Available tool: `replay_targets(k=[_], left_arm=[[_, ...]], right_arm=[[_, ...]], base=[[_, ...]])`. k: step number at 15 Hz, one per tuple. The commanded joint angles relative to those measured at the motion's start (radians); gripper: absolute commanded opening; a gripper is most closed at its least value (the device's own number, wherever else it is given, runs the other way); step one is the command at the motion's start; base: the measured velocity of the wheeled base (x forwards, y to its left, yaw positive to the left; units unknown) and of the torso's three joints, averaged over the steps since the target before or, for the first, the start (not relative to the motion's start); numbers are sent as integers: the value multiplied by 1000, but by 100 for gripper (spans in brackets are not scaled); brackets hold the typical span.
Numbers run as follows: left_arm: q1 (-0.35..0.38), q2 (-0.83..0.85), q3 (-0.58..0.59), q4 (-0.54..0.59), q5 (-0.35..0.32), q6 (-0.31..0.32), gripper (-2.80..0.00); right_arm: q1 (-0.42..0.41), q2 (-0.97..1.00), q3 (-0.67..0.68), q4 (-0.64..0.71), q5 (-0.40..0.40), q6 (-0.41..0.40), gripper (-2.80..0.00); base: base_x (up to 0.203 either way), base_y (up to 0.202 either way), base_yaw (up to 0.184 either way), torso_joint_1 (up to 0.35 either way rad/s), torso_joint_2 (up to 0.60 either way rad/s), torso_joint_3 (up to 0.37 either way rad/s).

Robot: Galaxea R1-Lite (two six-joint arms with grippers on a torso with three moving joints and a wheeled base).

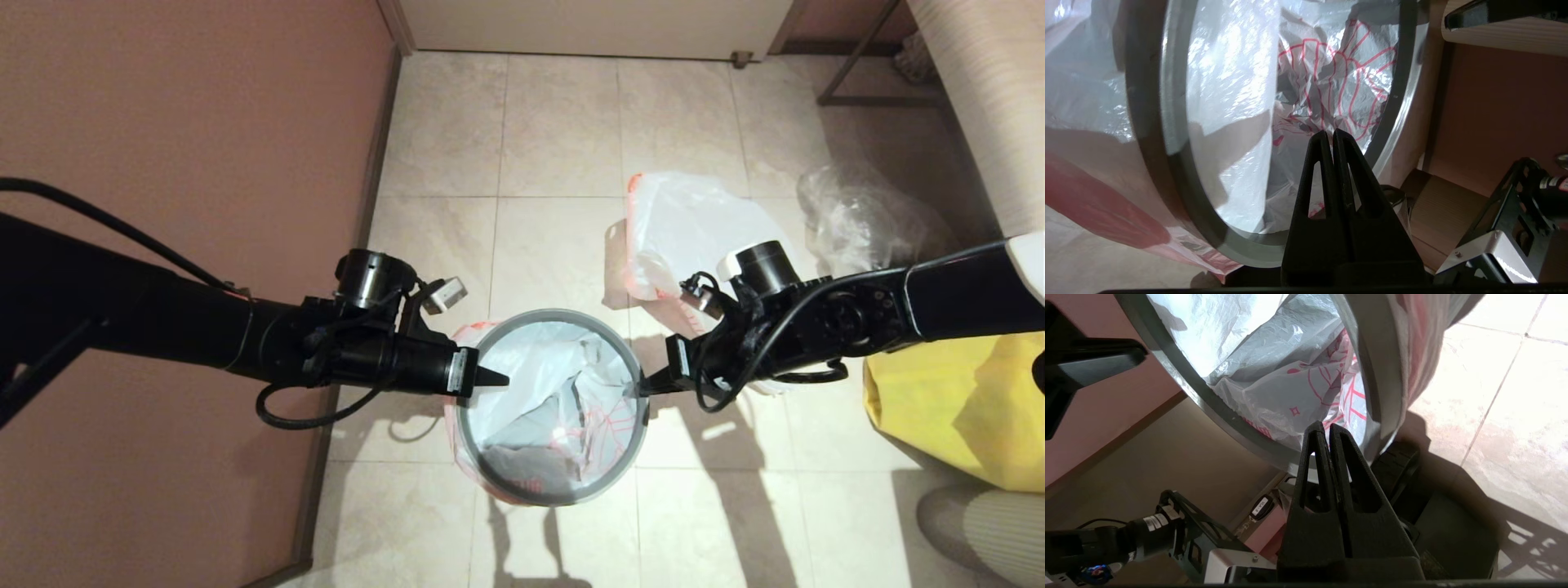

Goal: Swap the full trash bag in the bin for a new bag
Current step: Place the trash can ring on the trash can

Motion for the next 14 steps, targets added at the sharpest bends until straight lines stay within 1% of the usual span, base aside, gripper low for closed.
replay_targets(k=[1, 2, 4, 10, 14], left_arm=[[30, 54, 0, -2, -39, 10, -280], [45, 72, -2, -4, -77, 15, -280], [60, 101, -7, -6, -108, 19, -280], [69, 193, -42, -6, -111, 27, -280], [73, 242, -68, -4, -107, 27, -280]], right_arm=[[14, 51, -1, -29, 1, 3, -280], [17, 67, -2, -46, 1, 4, -280], [22, 98, -3, -69, 1, 4, -280], [22, 194, -41, -112, -1, 5, -280], [20, 192, -51, -112, -1, 6, -280]], base=[[0, 0, 0, 0, 0, 0], [0, 0, 0, 0, 0, 0], [0, 0, 0, 0, 0, 0], [0, 0, 0, 0, 0, 0], [0, 0, 0, 0, 0, 0]])
